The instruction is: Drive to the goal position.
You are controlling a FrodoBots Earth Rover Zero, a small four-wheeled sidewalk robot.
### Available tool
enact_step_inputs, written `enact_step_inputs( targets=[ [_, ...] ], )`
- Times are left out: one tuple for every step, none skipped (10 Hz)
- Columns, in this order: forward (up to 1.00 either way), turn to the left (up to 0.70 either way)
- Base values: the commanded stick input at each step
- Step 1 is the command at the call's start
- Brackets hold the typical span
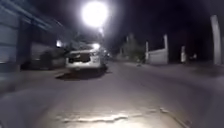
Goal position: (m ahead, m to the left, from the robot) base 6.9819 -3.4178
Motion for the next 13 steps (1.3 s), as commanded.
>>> enact_step_inputs(
  targets=[
    [1.0,0.0],
    [1.0,0.0],
    [1.0,0.0],
    [1.0,-0.02],
    [1.0,-0.2],
    [1.0,-0.4],
    [1.0,-0.4],
    [1.0,-0.4],
    [1.0,-0.4],
    [1.0,-0.17],
    [1.0,0.0],
    [1.0,0.0],
    [1.0,0.0]
  ],
)
